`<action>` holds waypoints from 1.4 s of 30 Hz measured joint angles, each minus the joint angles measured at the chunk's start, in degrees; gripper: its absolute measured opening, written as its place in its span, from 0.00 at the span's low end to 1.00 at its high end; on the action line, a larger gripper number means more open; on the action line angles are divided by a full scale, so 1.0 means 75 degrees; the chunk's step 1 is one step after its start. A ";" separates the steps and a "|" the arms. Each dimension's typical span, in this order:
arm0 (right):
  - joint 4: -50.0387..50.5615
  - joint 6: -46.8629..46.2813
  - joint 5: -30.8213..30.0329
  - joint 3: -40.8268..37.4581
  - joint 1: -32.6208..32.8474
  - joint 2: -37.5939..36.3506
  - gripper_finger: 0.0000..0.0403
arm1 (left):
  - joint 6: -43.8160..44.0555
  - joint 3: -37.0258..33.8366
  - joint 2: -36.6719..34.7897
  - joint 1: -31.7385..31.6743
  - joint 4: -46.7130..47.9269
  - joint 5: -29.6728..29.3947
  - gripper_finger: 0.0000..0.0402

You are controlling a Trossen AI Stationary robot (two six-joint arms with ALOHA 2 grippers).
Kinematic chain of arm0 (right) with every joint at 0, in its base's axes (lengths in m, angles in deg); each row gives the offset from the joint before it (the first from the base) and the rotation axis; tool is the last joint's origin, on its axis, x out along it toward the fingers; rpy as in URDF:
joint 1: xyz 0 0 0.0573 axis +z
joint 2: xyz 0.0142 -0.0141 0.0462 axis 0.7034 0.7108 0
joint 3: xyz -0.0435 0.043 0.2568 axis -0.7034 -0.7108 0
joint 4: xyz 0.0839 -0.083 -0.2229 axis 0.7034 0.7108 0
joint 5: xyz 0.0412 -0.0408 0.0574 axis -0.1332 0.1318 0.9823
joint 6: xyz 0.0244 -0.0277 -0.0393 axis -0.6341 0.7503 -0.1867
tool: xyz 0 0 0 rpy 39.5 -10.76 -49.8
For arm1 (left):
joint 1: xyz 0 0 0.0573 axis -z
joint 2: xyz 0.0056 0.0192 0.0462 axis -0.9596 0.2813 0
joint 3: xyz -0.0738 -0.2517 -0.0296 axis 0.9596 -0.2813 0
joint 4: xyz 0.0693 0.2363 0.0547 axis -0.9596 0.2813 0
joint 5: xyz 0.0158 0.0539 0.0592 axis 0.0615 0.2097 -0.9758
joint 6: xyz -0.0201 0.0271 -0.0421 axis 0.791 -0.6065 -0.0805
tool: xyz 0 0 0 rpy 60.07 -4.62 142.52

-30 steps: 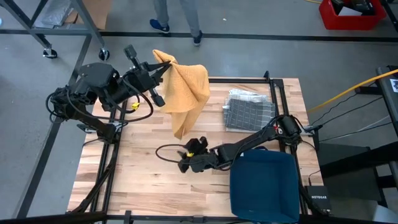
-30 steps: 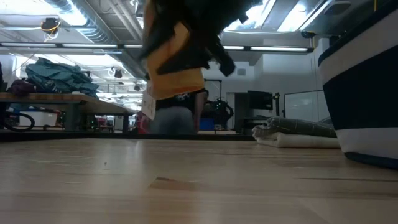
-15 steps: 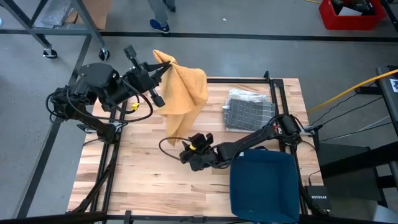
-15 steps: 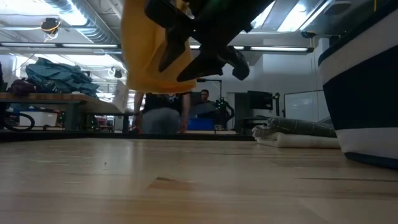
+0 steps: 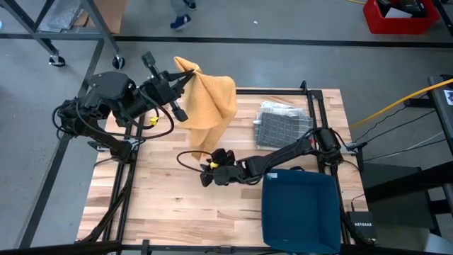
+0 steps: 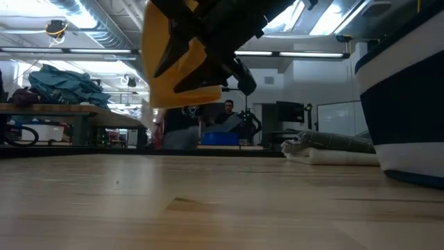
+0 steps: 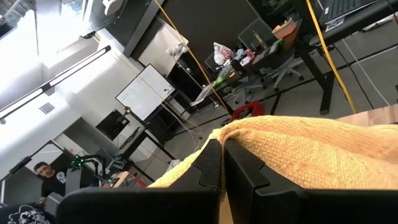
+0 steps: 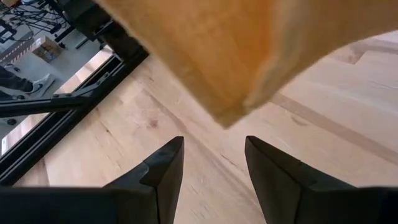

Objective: Fold towel
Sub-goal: Fold yellow towel

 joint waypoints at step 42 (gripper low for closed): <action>0.0434 -0.0442 -0.0947 -0.0001 -0.0009 0.0000 0.44 | 0.0006 0.0001 0.0003 0.0000 0.0023 0.0002 0.00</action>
